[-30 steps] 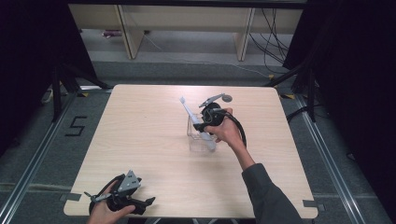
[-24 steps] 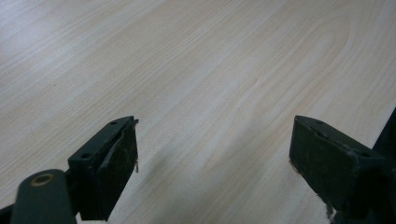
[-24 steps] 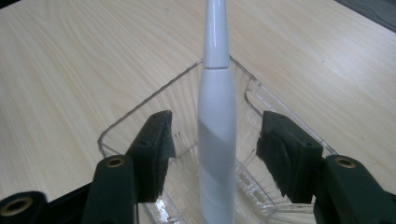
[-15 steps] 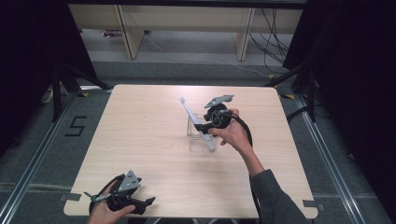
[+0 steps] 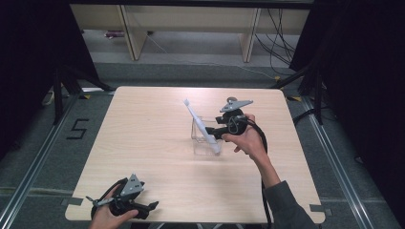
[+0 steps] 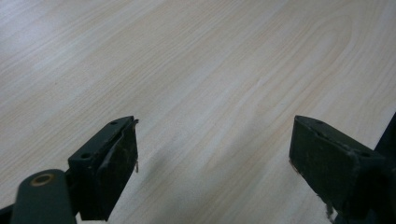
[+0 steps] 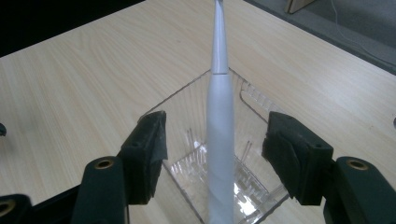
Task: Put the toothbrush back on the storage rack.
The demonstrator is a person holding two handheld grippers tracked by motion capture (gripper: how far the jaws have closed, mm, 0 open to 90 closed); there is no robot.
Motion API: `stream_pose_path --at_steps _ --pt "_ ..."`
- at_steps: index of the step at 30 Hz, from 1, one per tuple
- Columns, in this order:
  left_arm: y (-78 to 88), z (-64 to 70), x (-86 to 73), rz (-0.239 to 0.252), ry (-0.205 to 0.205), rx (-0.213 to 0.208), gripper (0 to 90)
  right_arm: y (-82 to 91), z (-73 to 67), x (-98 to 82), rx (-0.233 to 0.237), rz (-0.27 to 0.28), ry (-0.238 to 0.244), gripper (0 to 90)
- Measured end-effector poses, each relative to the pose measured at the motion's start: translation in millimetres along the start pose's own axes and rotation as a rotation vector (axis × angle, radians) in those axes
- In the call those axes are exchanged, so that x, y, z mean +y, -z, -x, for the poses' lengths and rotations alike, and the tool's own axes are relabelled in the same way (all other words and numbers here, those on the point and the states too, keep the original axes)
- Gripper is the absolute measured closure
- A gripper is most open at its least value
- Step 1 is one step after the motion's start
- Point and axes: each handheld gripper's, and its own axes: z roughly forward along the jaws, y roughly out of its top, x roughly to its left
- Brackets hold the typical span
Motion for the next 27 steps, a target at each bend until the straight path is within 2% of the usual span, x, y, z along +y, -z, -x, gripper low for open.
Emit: stream_pose_path --at_steps 2,3,5,6,9,11,12,14,15,16,17,20,23,24,25,26,27 --pt "-0.1 0.0 0.0 -0.001 -0.001 0.000 14.8 1.5 0.6 -1.0 0.000 0.013 0.013 38.8" --pt "-0.3 -0.2 0.1 -0.002 -0.005 0.000 14.8 3.3 -1.1 -2.3 0.006 0.010 -0.004 38.7" --pt "-0.4 -0.2 0.3 -0.003 -0.005 -0.002 14.8 7.9 -3.0 -3.0 0.002 0.010 -0.003 37.9" --pt "-0.6 0.4 0.0 -0.001 0.008 -0.001 14.8 9.1 -3.6 -3.2 0.002 0.020 0.007 37.0" --pt "0.6 0.3 0.2 0.003 -0.004 -0.004 14.8 11.0 -5.2 -4.4 0.002 0.025 0.018 35.1" --pt "0.5 1.1 0.3 -0.003 -0.009 -0.008 14.8 13.0 -7.3 -4.8 -0.007 0.021 0.008 33.9" --pt "0.6 1.3 0.5 -0.003 -0.011 -0.008 14.8 13.2 -6.3 -5.1 -0.007 0.030 0.023 33.4" --pt "0.5 1.8 0.5 0.003 -0.005 -0.010 14.8 14.6 -7.8 -5.5 -0.011 0.029 0.008 33.0" --pt "0.9 0.8 0.4 0.004 -0.007 -0.006 14.8 16.6 -6.8 -6.2 -0.016 0.034 0.024 32.4" --pt "1.2 0.6 0.4 0.004 -0.007 -0.003 14.8 17.7 -9.0 -6.9 -0.015 0.027 -0.011 31.8" --pt "1.2 0.5 0.3 0.004 -0.007 -0.003 14.8 18.3 -6.7 -7.1 -0.020 0.039 0.021 31.3" --pt "0.7 0.8 0.5 0.001 -0.009 -0.005 14.8 21.6 -7.0 -9.0 -0.025 0.044 0.004 30.9" --pt "0.8 0.7 0.6 -0.002 -0.011 -0.003 14.8 26.7 -7.0 -10.7 -0.031 0.050 0.019 30.6" --pt "0.8 0.8 0.5 0.001 -0.009 -0.005 14.8 28.5 -9.1 -11.6 -0.024 0.042 -0.003 30.6" --pt "0.9 0.8 0.5 0.002 -0.008 -0.004 14.8 30.3 -8.2 -12.2 -0.032 0.050 0.015 30.5" --pt "1.0 0.7 0.4 0.003 -0.008 -0.004 14.8 30.7 -9.4 -13.3 -0.029 0.057 0.003 30.5" --pt "0.9 0.8 0.4 0.003 -0.007 -0.004 14.8 32.0 -8.3 -13.9 -0.031 0.060 0.022 30.3"
